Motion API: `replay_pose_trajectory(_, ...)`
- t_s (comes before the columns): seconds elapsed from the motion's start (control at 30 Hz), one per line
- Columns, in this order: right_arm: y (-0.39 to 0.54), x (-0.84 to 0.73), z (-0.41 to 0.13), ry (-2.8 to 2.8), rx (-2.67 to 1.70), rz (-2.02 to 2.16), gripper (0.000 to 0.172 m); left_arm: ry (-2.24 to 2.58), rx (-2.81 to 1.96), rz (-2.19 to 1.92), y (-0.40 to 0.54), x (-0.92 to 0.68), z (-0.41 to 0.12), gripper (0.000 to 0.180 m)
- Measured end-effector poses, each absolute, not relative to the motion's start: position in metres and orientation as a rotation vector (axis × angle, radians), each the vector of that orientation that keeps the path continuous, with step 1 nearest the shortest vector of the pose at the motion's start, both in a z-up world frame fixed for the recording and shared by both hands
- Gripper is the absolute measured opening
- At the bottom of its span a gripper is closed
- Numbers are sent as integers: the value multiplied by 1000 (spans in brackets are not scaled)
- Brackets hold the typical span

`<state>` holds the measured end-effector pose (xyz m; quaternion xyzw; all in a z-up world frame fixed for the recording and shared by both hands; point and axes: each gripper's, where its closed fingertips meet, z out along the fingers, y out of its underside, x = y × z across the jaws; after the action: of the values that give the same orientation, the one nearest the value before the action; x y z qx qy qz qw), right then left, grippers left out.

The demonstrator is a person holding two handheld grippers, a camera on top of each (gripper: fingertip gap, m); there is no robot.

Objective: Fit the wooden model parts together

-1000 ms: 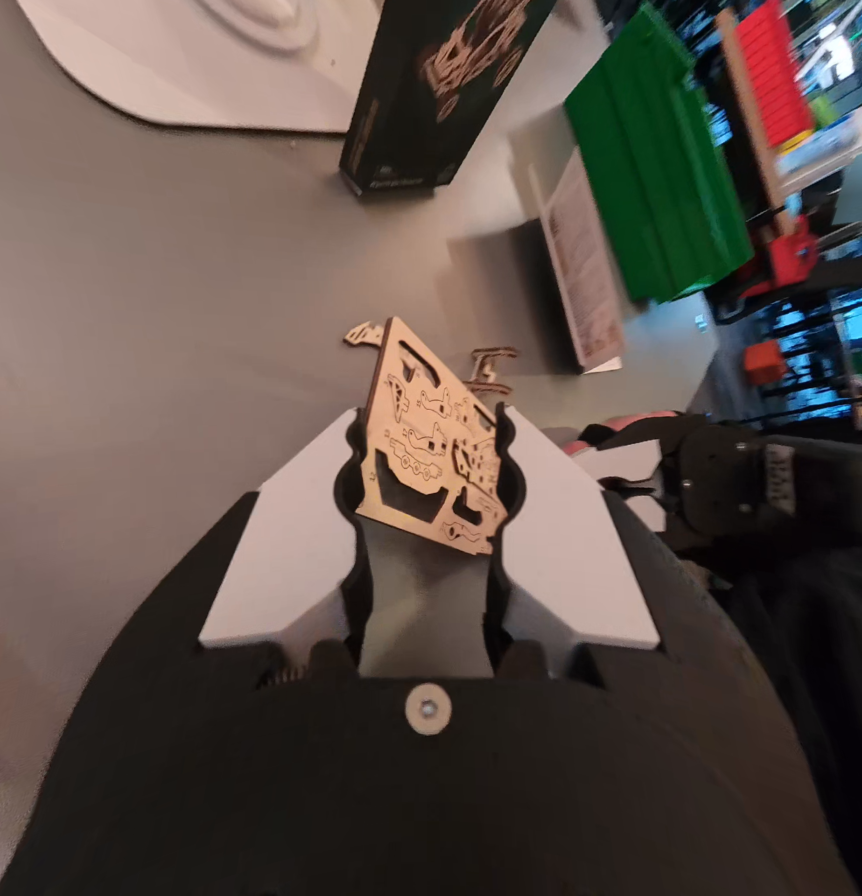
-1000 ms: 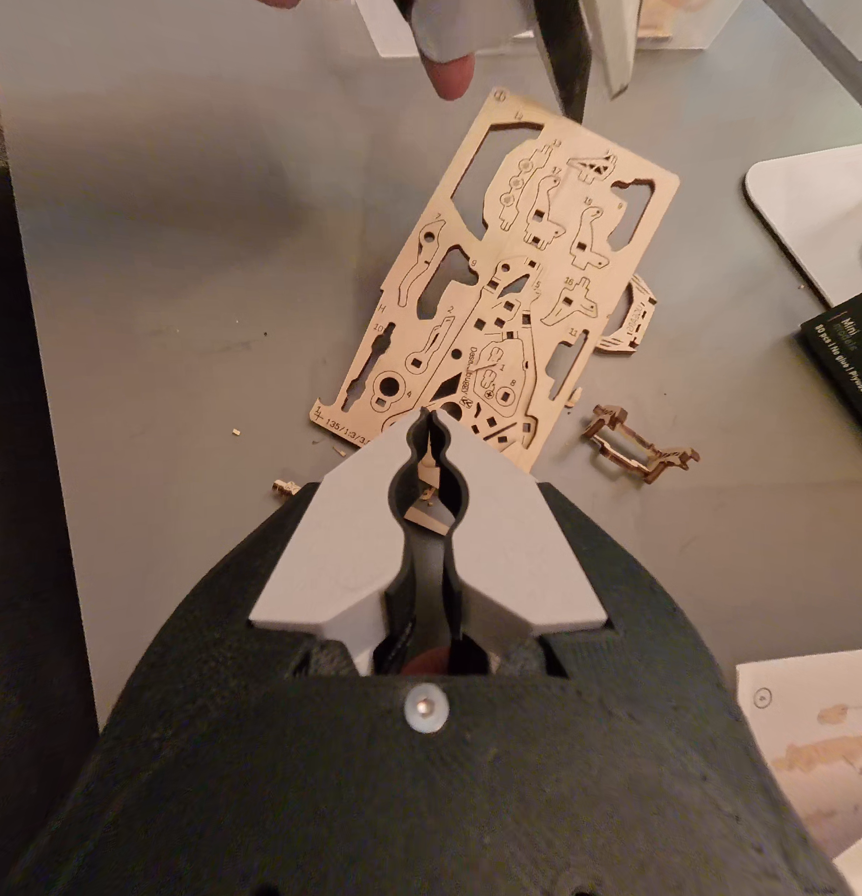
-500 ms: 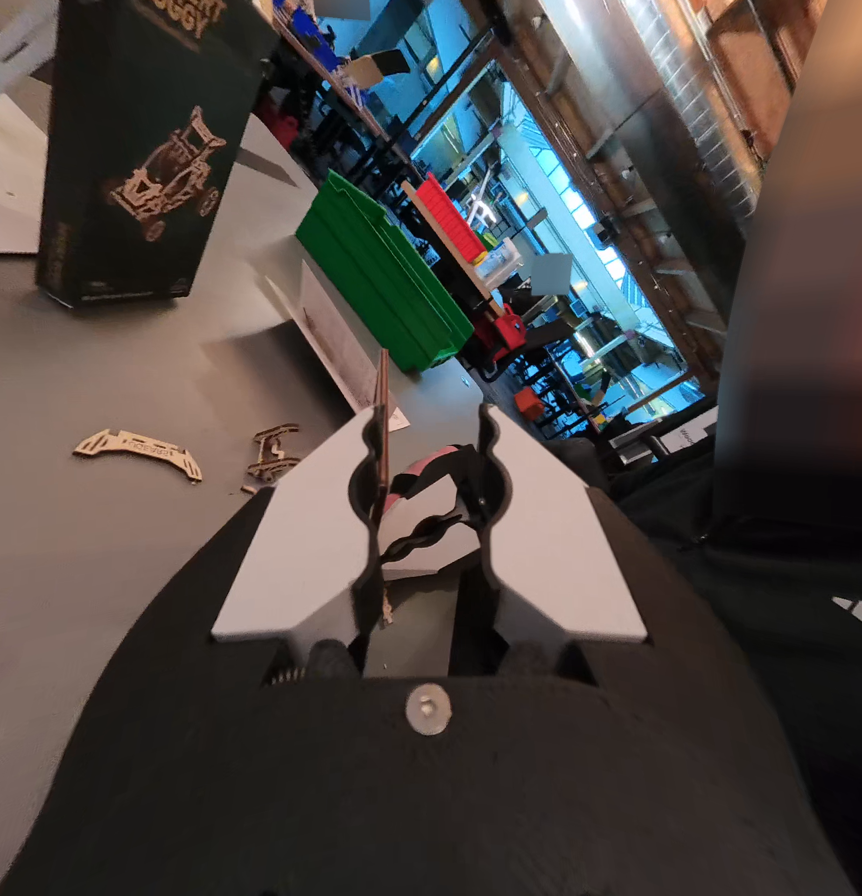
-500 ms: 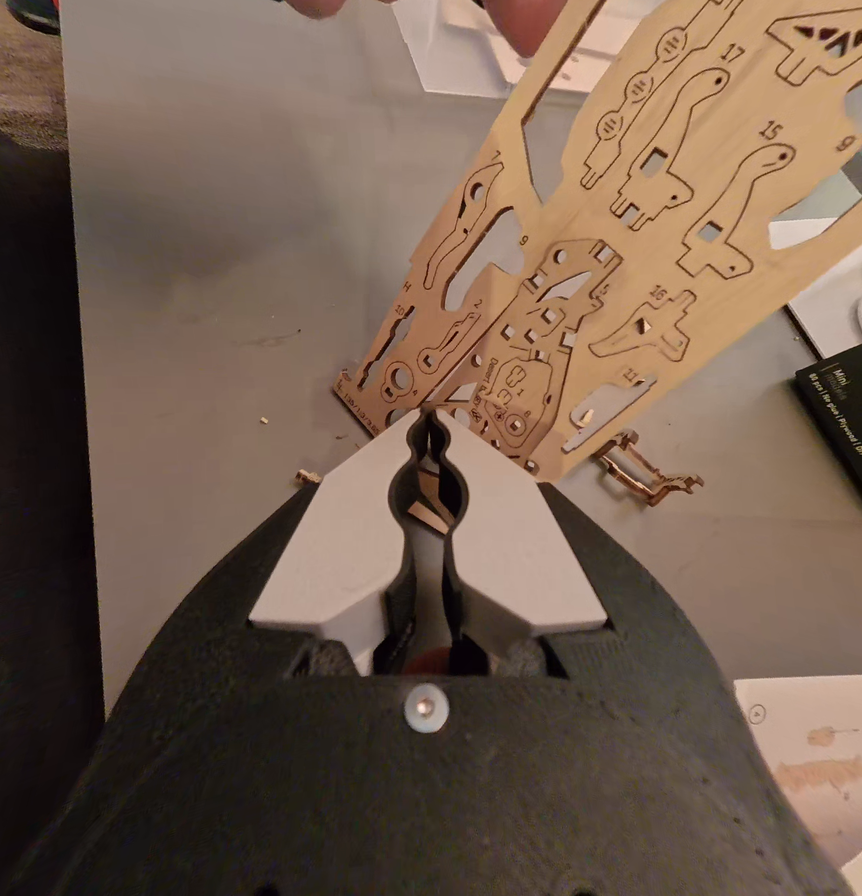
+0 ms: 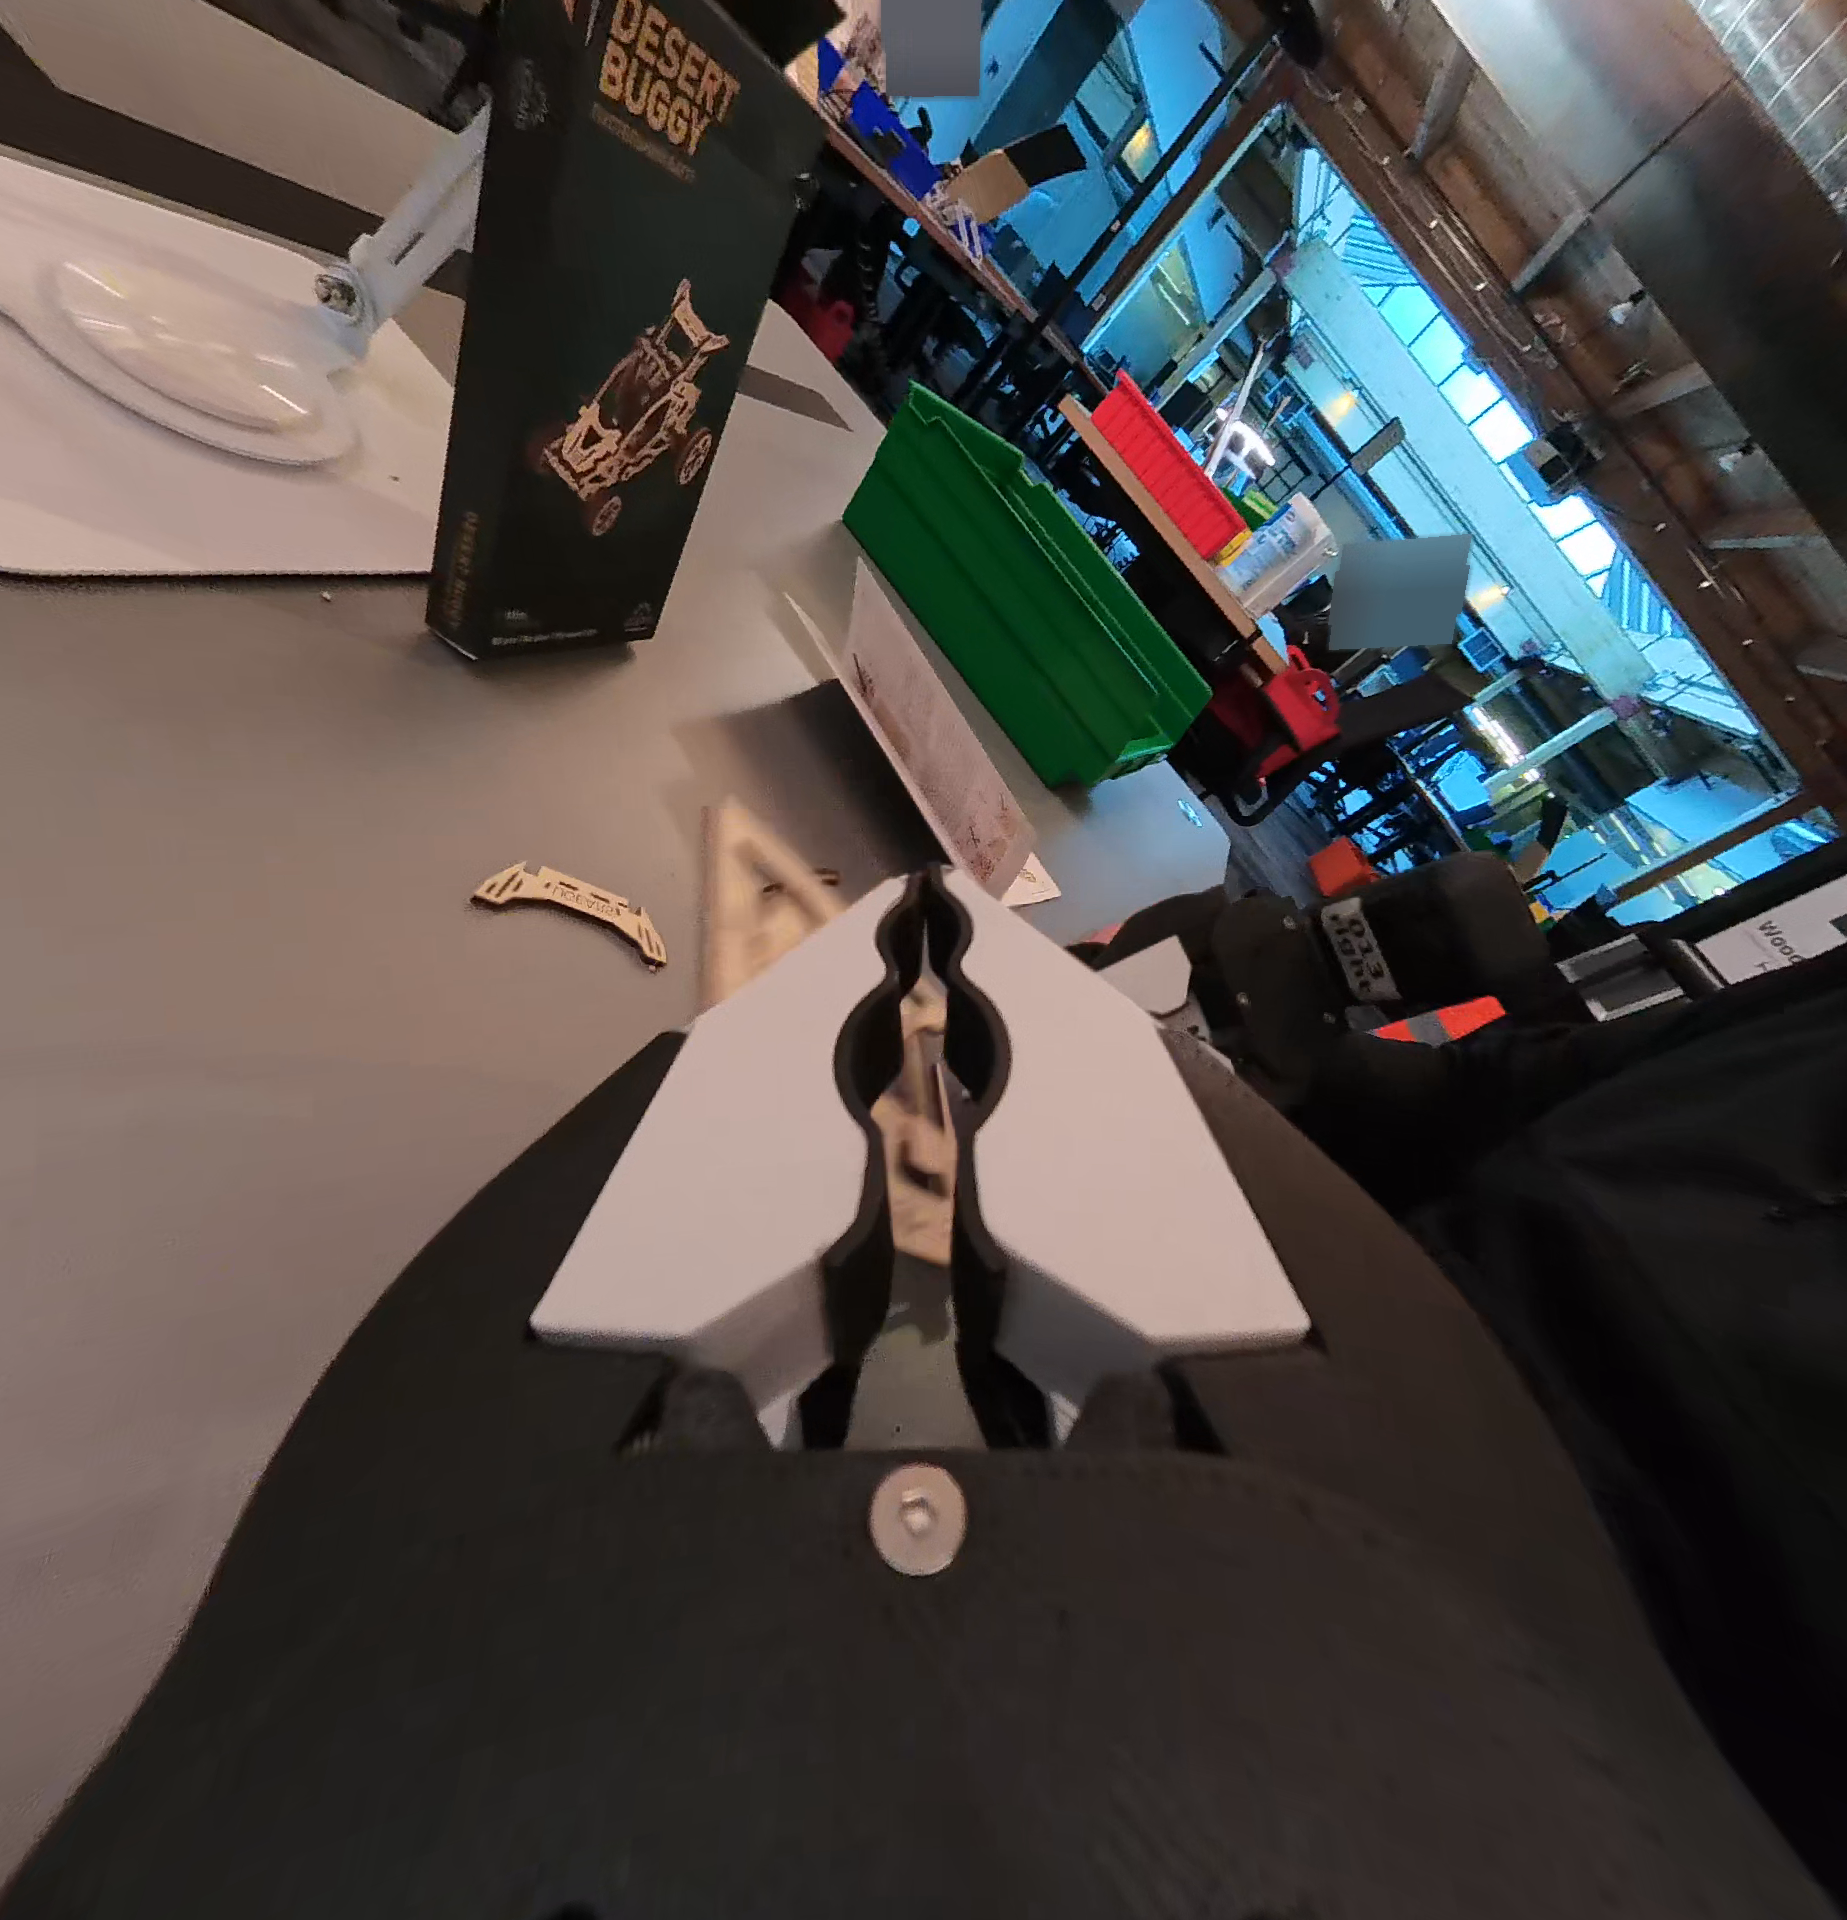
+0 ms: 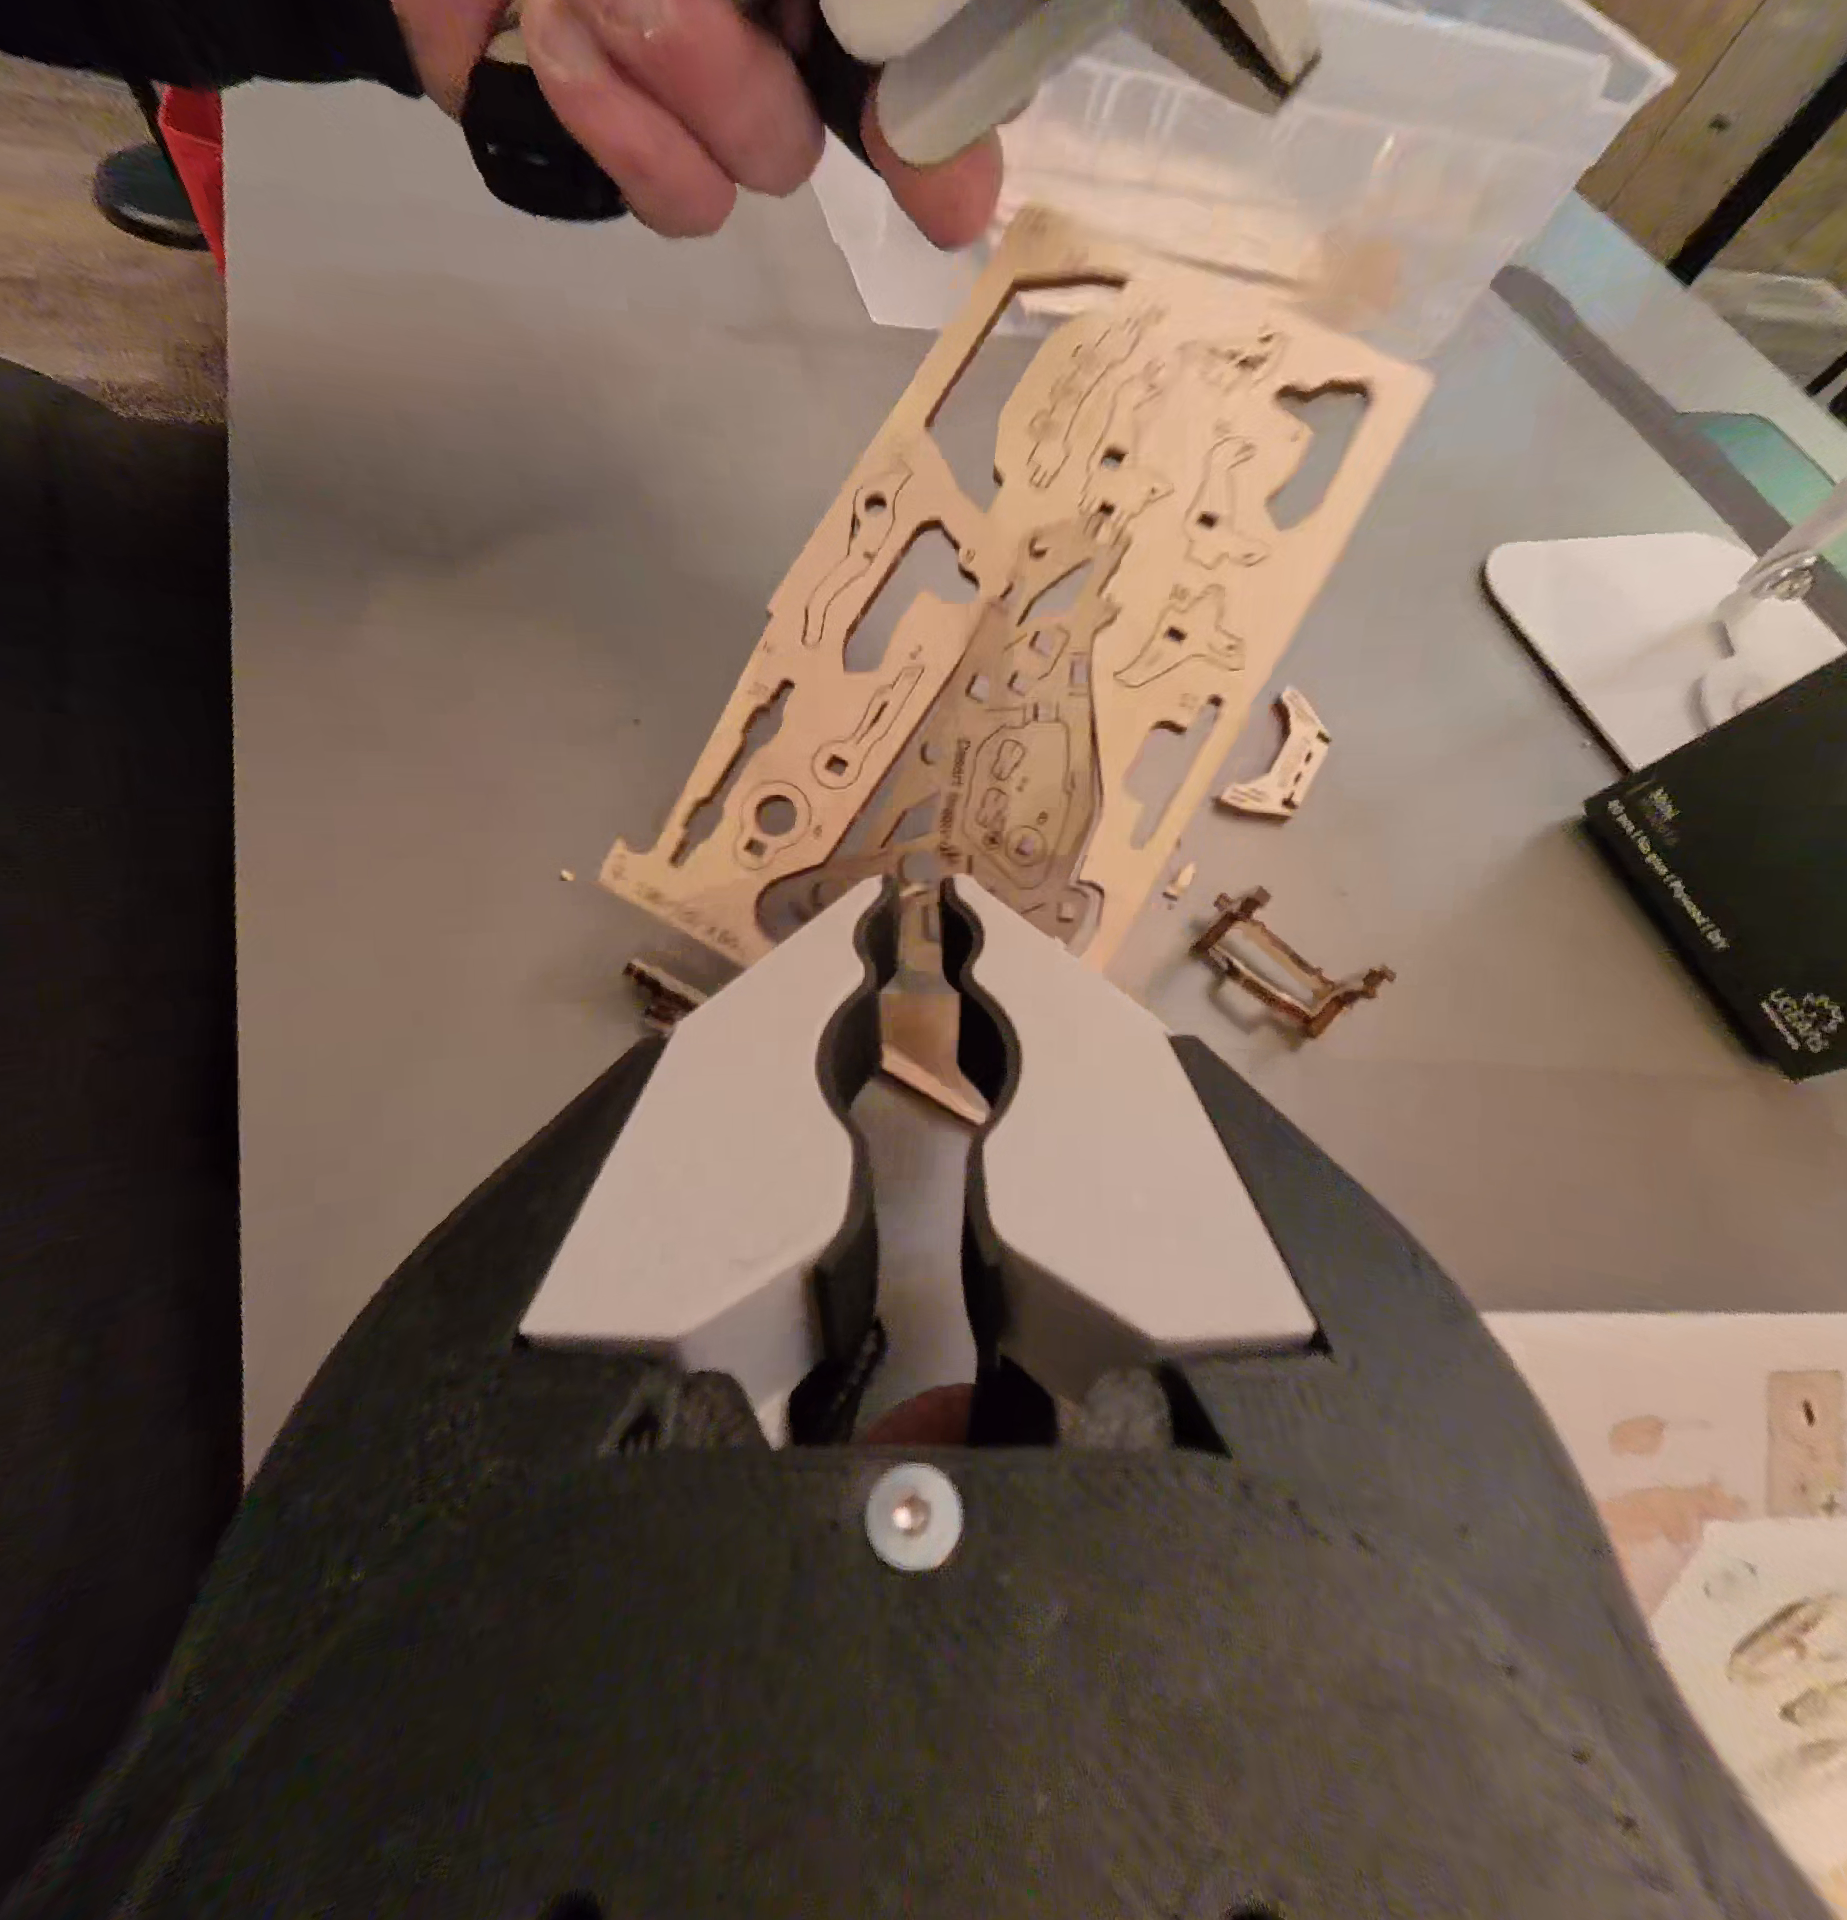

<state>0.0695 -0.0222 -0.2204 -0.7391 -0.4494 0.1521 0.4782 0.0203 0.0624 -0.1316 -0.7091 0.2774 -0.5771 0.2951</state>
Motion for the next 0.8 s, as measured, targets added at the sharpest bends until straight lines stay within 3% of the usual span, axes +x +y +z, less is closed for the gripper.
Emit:
replay_pose_trajectory(0.03, -23, 72, -217, -1083, -1799, 377, 7, 734, -1880, -1547, 63, 19, -130, 0)
replay_pose_trajectory(0.27, -20, 83, -216, -1060, -1849, 367, 10, 714, -1933, -1446, 69, 11, -141, 0)
replay_pose_trajectory(0.37, -16, 88, -219, -1023, -1915, 385, 14, 723, -2018, -1303, 69, 0, -157, 30)
replay_pose_trajectory(0.47, -14, 94, -236, -1024, -2033, 371, 29, 761, -2140, -1144, 68, -9, -181, 48)
replay_pose_trajectory(0.57, -12, 94, -244, -996, -2084, 392, 28, 766, -2196, -1051, 75, -12, -197, 60)
replay_pose_trajectory(0.8, -9, 89, -246, -1000, -2115, 420, 22, 816, -2352, -944, 79, -14, -235, 67)
